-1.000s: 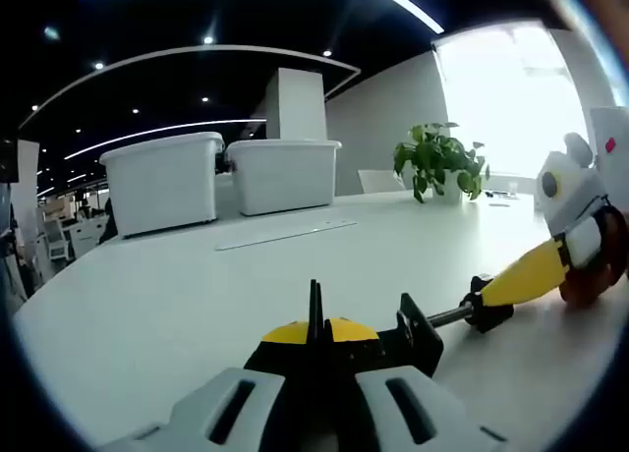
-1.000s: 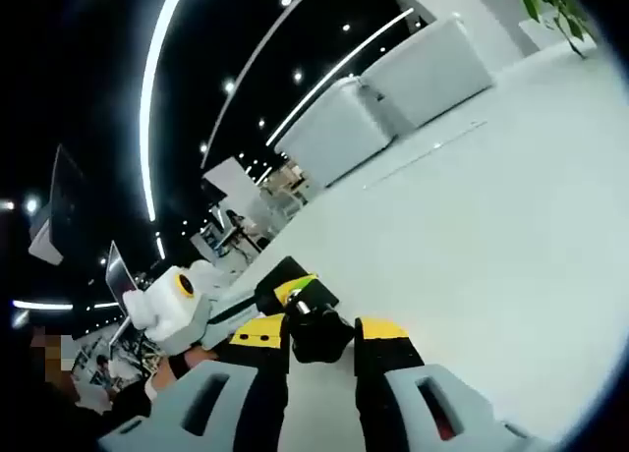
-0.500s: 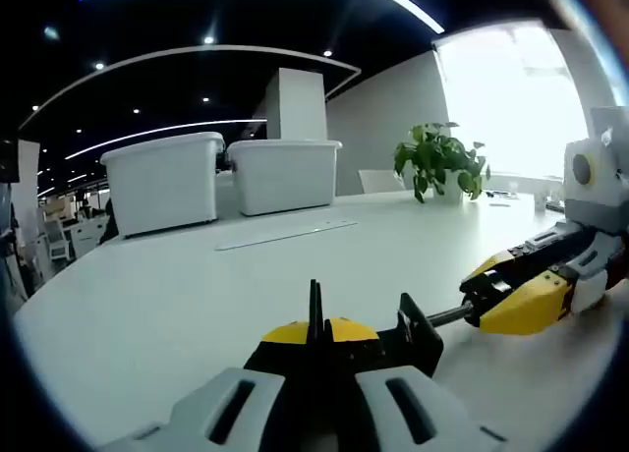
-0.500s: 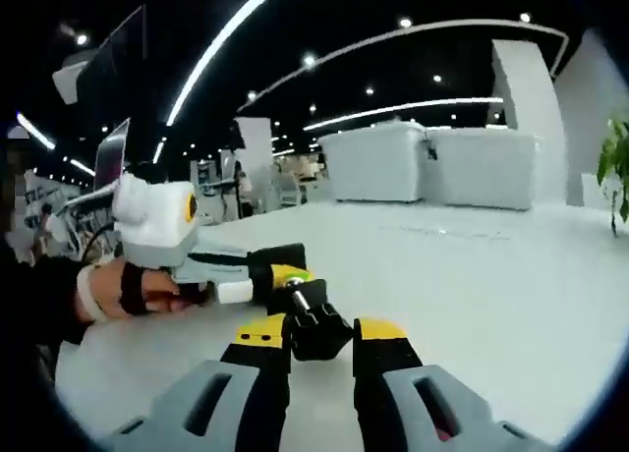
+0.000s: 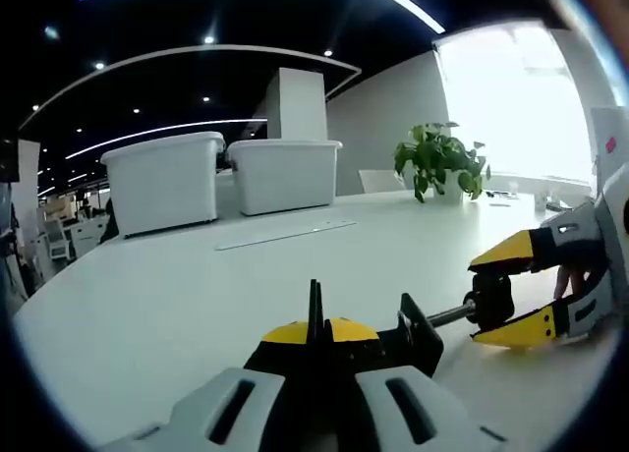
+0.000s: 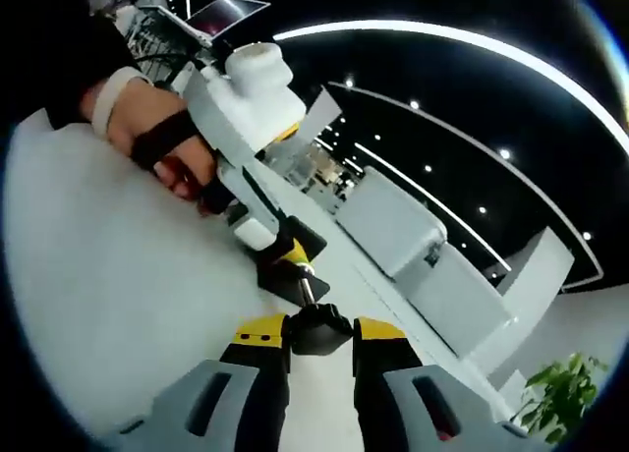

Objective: Clamp the fixed fixture on the desktop, loosen the retaining clip, secure it to the edge of the desk, and tighten the retaining clip.

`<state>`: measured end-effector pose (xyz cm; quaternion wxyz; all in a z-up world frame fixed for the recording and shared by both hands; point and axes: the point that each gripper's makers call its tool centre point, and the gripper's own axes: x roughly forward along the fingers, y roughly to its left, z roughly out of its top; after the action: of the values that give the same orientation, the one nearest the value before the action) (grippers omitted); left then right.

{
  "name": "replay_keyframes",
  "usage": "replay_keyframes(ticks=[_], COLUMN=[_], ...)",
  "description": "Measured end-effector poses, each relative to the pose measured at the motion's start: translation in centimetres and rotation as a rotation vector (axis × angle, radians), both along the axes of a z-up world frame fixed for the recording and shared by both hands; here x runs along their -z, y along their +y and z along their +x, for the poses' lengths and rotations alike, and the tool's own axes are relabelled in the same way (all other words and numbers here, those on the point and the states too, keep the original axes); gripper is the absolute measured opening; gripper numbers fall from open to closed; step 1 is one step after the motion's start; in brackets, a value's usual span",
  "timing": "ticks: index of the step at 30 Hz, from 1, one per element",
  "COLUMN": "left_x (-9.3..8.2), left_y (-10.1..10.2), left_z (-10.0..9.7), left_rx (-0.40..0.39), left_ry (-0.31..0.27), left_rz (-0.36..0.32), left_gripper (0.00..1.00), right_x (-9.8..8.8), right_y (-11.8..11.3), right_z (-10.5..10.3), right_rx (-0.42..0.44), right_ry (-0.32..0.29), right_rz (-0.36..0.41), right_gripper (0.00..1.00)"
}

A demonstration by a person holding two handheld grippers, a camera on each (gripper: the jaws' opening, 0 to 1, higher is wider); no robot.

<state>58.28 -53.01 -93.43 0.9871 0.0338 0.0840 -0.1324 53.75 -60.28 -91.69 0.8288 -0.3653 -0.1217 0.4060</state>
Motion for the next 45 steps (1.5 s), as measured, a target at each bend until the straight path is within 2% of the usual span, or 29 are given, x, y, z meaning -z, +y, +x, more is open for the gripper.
replay_keyframes(ticks=[2, 4, 6, 7, 9, 11, 12, 14, 18, 21, 22, 25, 26, 30, 32, 34, 35, 37, 40, 45], left_x=[0.0, 0.0, -0.1, -0.1, -0.1, -0.1, -0.1, -0.1, 0.0, 0.1, 0.1, 0.2, 0.3, 0.3, 0.3, 0.4, 0.3, 0.3, 0.4, 0.3], left_y=[0.0, -0.1, 0.0, 0.0, 0.0, 0.1, 0.1, 0.1, 0.2, 0.2, 0.2, 0.3, 0.3, 0.2, 0.3, 0.3, 0.3, 0.3, 0.4, 0.3], left_z=[-0.1, -0.1, -0.1, -0.1, -0.1, 0.2, 0.2, 0.2, 0.4, 0.6, 0.5, 0.7, 0.7, 0.8, 0.9, 0.9, 0.9, 0.9, 0.8, 0.6], left_rx=[0.000, 0.000, 0.000, 0.000, 0.000, 0.000, 0.000, 0.001, 0.001, 0.004, 0.004, 0.007, 0.008, 0.011, 0.012, 0.012, 0.011, 0.010, 0.008, 0.007], left_ry=[0.000, -0.001, 0.000, 0.000, 0.001, 0.001, 0.002, 0.002, 0.003, 0.004, 0.003, 0.003, 0.003, 0.003, 0.003, 0.003, 0.003, 0.002, 0.002, 0.001], left_rz=[0.001, 0.001, 0.001, 0.001, 0.000, -0.001, -0.002, -0.003, -0.004, -0.007, -0.005, -0.006, -0.006, -0.006, -0.007, -0.007, -0.007, -0.006, -0.005, -0.005], left_gripper=[0.04, 0.04, 0.04, 0.04, 0.04, 0.04, 0.04, 0.04, 0.04, 0.04, 0.04, 0.04, 0.04, 0.04, 0.04, 0.04, 0.04, 0.04, 0.04, 0.04], right_x=[0.0, 0.4, 0.3, 0.9, 1.0, 0.8, 0.5, 0.1, 0.1, 0.8, 0.9, 2.2, 2.1, 2.1, 2.2, 2.2, 2.0, 1.5, 1.1, 0.7], right_y=[0.0, -0.1, 0.1, 0.0, 0.1, -0.2, -0.7, -1.1, -1.5, -1.3, -1.4, -1.4, -1.4, -1.6, -1.7, -1.5, -1.5, -1.3, -1.0, -0.5], right_z=[0.0, 0.0, -0.5, -0.2, -0.8, -0.3, 0.4, 0.7, 1.0, 0.2, 0.6, 0.5, 0.6, 0.7, 0.6, 0.5, 0.6, 0.6, 0.6, -0.1], right_rx=[0.000, 0.006, -0.005, 0.009, 0.017, 0.036, 0.064, 0.064, 0.074, 0.087, 0.104, 0.137, 0.128, 0.137, 0.133, 0.132, 0.126, 0.100, 0.055, 0.042], right_ry=[0.010, 0.100, 0.194, 0.309, 0.492, 0.661, 0.734, 0.846, 1.068, 1.152, 1.132, 1.171, 1.168, 1.276, 1.264, 1.191, 1.132, 0.932, 0.677, 0.430], right_rz=[0.002, 0.040, 0.100, 0.145, 0.245, 0.358, 0.432, 0.545, 0.716, 0.750, 0.752, 0.719, 0.723, 0.805, 0.799, 0.739, 0.706, 0.580, 0.433, 0.292], right_gripper=[0.23, 0.25, 0.31, 0.35, 0.48, 0.52, 0.50, 0.46, 0.43, 0.35, 0.32, 0.25, 0.25, 0.25, 0.24, 0.24, 0.23, 0.23, 0.23, 0.23])
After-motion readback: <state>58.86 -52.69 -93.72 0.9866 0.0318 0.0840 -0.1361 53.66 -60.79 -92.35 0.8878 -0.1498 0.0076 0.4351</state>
